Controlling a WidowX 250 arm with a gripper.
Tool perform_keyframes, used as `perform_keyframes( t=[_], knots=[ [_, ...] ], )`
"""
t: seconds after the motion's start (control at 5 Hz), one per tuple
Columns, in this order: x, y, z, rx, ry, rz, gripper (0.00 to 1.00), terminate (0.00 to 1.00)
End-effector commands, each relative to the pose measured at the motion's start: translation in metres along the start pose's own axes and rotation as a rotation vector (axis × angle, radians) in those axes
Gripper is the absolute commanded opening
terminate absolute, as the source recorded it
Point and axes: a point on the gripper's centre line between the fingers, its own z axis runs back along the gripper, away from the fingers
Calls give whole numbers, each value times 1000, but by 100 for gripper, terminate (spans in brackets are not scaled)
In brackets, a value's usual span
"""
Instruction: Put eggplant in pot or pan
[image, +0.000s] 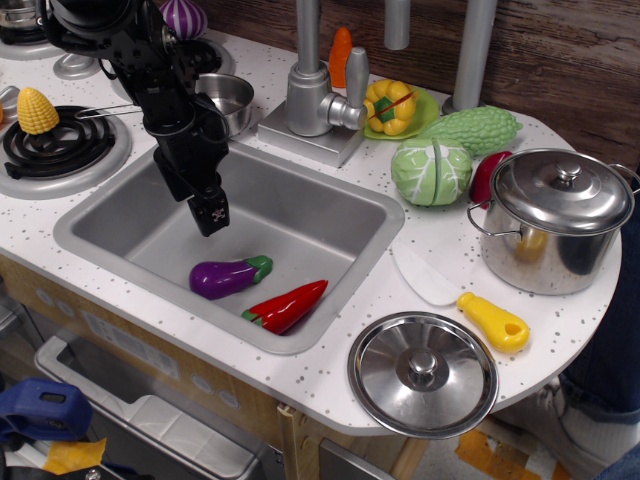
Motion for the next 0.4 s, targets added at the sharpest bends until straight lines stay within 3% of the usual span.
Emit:
perform_keyframes(
  t=[0.0, 0.2],
  knots=[
    [0, 0, 0, 0, 0, 0, 100, 0],
    [2, -11, -1, -37, -10, 10, 100, 0]
  ],
)
